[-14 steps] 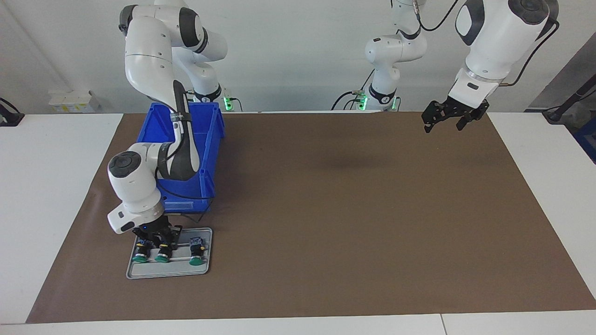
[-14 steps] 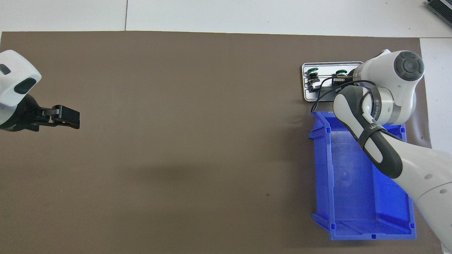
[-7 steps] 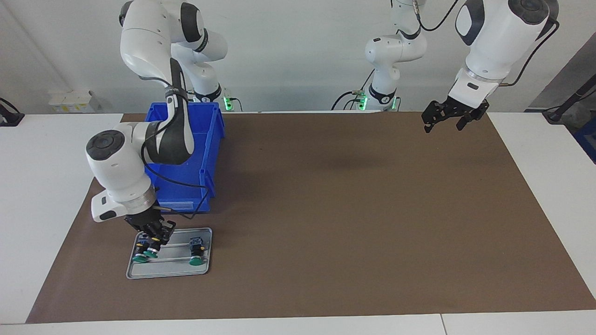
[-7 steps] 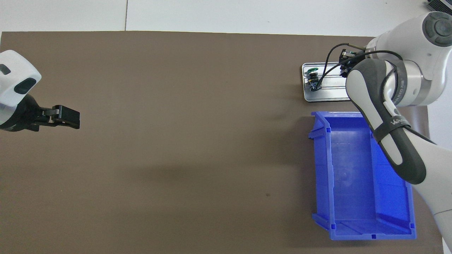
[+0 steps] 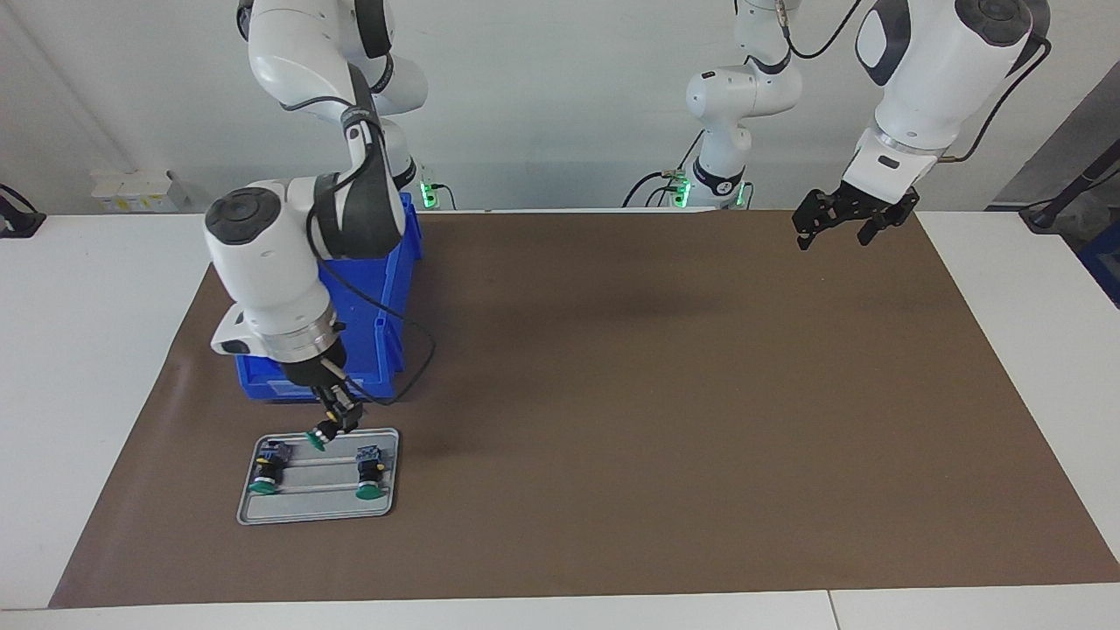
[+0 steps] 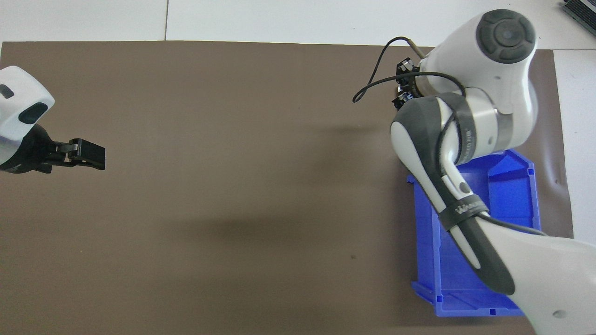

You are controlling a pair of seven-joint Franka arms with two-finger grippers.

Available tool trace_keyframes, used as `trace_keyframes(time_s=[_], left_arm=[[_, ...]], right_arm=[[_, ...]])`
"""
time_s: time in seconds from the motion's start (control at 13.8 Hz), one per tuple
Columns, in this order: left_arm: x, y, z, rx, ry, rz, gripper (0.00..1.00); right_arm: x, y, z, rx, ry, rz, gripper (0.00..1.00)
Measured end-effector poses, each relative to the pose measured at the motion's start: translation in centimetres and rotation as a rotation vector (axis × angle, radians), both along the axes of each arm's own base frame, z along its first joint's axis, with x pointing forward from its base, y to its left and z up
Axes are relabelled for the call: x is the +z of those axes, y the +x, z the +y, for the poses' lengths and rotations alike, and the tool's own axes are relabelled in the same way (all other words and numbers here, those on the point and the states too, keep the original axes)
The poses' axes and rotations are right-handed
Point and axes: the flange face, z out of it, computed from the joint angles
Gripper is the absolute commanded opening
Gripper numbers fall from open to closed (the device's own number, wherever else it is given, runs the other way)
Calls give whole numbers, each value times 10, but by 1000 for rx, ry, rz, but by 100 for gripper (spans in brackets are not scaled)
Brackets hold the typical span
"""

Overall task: Place and press button with both arms
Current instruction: 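Carry the green part with the right gripper while the left gripper approaches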

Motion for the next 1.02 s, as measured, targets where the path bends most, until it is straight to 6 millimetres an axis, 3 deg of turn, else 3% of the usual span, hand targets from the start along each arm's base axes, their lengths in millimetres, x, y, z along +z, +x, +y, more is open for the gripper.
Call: trace_keyframes(time_s=[0.22, 0.51, 0.73, 0.87, 1.02], left_arm=[[0, 0, 0, 0, 0, 0, 100], [0, 0, 0, 0, 0, 0, 100], [0, -1, -5, -9, 0, 0, 100], [0, -1, -11, -19, 1, 0, 100], [0, -2, -14, -25, 1, 0, 100]], right_arm=[[-11, -35, 91, -179, 18, 7, 0], [-45, -109, 212, -325, -29, -14, 0], [-94, -143, 269, -433, -34, -32, 0], [-125, -154, 291, -490, -22, -43, 0], [-139, -161, 303, -516, -8, -50, 0]])
